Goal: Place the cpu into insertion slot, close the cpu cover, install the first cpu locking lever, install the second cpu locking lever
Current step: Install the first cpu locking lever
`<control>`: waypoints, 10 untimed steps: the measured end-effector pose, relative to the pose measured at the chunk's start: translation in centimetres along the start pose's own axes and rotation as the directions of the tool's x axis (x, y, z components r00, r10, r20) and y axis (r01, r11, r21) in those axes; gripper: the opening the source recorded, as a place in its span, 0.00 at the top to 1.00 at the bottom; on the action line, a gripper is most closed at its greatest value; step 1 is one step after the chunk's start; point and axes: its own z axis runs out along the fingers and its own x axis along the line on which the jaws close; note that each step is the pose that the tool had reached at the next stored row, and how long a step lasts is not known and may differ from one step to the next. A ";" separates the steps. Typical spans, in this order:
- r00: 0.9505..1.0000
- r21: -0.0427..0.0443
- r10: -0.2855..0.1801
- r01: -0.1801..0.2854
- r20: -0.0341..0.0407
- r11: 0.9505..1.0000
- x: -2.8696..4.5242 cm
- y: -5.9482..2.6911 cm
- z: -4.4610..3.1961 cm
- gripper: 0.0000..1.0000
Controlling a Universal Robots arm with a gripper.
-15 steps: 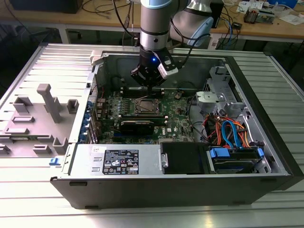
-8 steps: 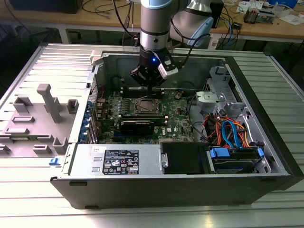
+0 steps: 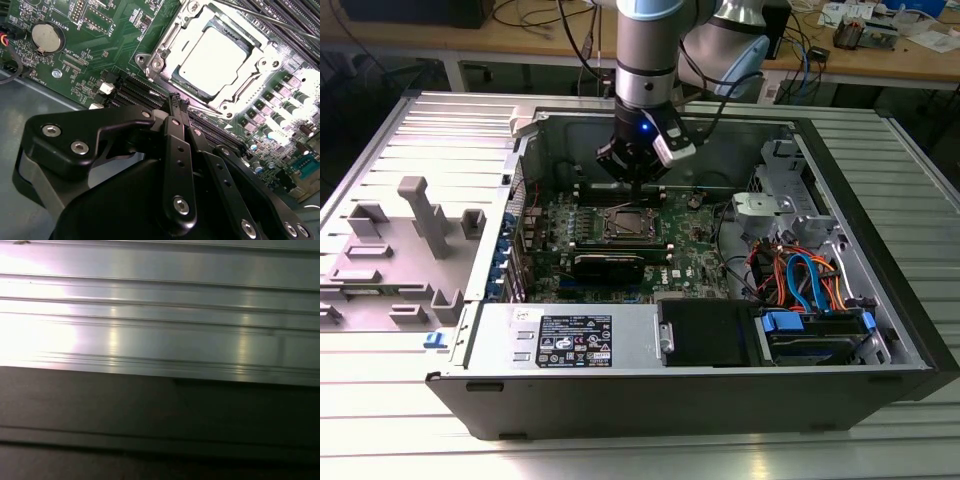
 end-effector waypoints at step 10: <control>1.000 0.002 0.000 0.000 0.006 1.000 -0.42 -0.06 0.37 0.89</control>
